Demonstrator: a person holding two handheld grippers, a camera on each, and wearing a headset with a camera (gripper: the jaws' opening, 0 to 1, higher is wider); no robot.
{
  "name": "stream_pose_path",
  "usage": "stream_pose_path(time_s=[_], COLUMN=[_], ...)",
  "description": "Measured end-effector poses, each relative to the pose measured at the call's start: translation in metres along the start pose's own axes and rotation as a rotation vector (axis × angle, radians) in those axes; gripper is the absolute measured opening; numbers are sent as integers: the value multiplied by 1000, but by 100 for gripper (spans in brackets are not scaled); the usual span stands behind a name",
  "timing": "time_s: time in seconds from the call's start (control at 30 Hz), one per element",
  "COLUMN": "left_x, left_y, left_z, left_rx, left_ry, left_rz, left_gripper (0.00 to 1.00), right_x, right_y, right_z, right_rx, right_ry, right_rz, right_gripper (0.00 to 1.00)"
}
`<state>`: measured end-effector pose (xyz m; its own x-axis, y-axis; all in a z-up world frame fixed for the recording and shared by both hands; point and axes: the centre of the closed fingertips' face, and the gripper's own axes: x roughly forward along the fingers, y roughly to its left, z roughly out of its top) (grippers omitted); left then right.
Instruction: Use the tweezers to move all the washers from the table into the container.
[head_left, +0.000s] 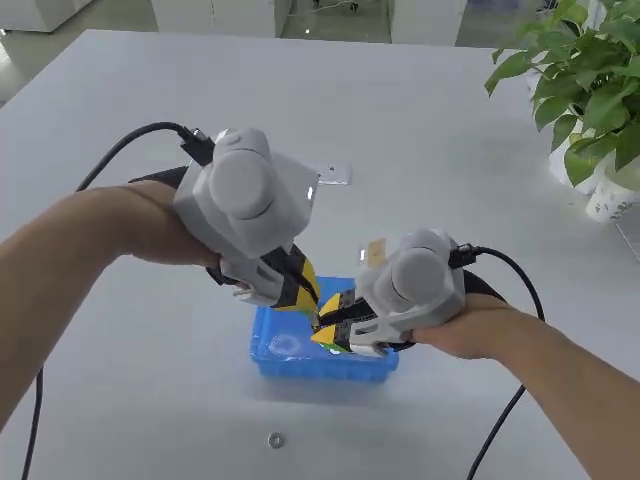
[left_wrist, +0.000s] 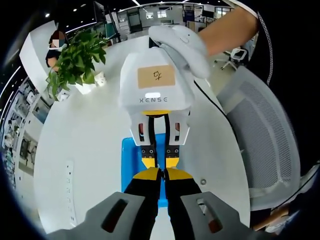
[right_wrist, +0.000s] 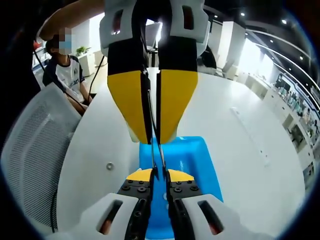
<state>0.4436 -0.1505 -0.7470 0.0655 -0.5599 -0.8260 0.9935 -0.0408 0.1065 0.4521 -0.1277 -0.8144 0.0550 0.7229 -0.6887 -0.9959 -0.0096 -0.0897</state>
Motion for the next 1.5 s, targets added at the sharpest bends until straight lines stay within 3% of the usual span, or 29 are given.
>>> stream_pose_path(time_s=[0.33, 0.57, 1.5], left_x=[-11, -12, 4], left_y=[-13, -28, -67], left_z=[4, 1, -18], left_rx=[-10, -20, -53], left_ry=[-2, 14, 59], left_rz=[8, -5, -70], left_gripper=[7, 7, 7], right_x=[-5, -1, 22], right_y=[11, 27, 71], right_z=[9, 11, -1], right_rx=[-6, -3, 24], right_ry=[-17, -26, -42], right_rz=[-8, 4, 53], right_gripper=[11, 11, 11])
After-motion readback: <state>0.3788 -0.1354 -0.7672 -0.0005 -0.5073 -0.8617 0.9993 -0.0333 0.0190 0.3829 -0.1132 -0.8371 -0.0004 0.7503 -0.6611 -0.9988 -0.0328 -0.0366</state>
